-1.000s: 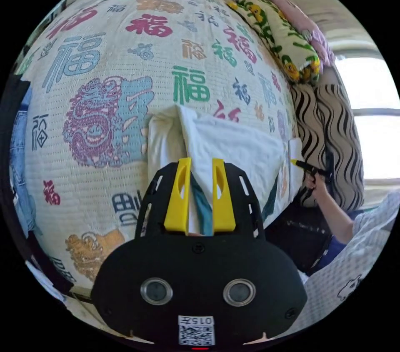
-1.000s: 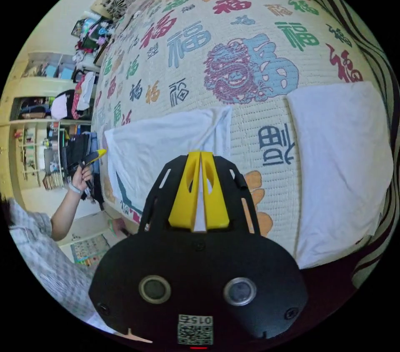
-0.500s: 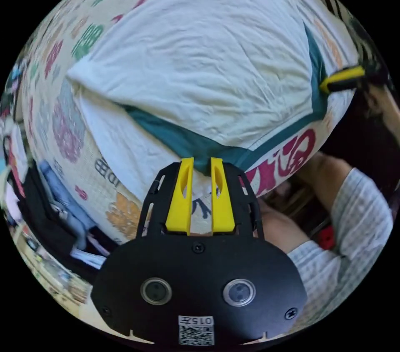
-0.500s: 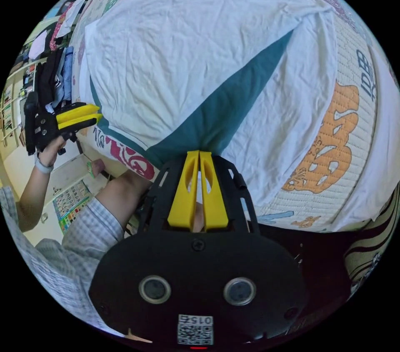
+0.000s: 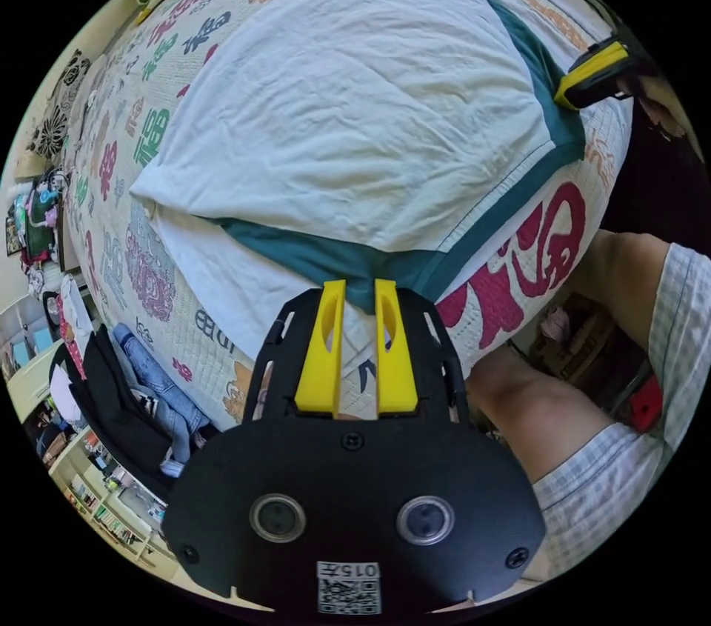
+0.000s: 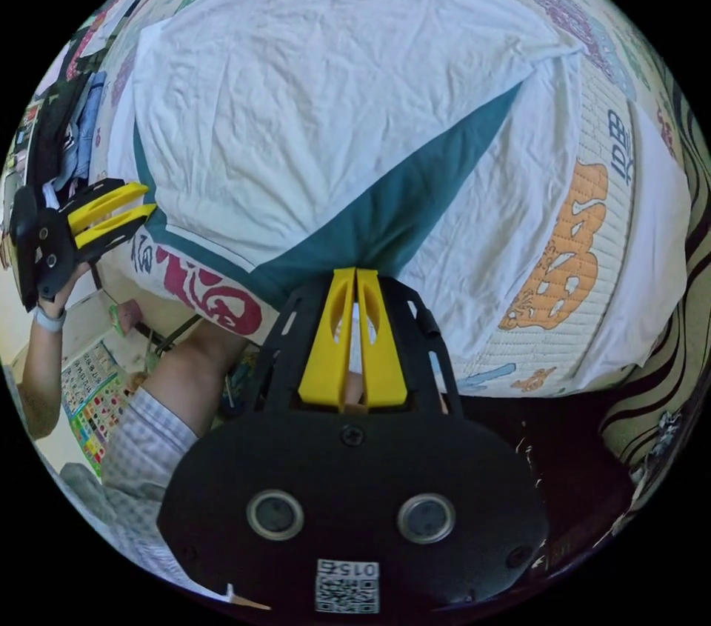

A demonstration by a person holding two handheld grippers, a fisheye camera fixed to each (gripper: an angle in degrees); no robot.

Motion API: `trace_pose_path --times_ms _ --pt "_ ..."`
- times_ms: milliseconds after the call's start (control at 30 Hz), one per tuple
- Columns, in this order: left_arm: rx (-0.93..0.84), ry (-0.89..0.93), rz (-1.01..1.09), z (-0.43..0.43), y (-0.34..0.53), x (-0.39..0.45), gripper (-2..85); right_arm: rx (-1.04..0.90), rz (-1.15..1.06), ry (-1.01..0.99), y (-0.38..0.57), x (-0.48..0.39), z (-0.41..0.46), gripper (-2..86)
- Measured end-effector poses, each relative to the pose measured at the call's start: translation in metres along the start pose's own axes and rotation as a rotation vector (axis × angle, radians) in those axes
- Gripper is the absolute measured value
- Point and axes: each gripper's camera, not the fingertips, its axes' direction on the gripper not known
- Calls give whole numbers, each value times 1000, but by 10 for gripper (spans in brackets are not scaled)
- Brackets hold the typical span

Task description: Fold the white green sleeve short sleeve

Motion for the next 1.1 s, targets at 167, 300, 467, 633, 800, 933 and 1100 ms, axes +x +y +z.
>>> trace_pose_path --times_ms 167,300,467,633,800,933,1100 --pt "23 -20 20 -5 6 13 67 -2 53 30 -11 -19 5 -8" --pt "92 53 -77 -14 26 4 67 -98 57 46 -30 -35 0 -9" --pt "120 78 -425 -23 87 -33 72 50 -163 63 -73 -92 -56 -10" --pt "-12 -133 -380 -12 111 -40 75 182 -377 51 -144 -166 -95 -8" --pt "4 -239 -284 -11 125 -56 80 223 -482 6 -203 -223 -108 15" --pt "14 -241 -279 -5 139 -66 84 166 -535 37 -244 -263 -105 52" --pt "27 -87 -393 11 174 -89 87 70 -561 133 -275 -294 -94 82"
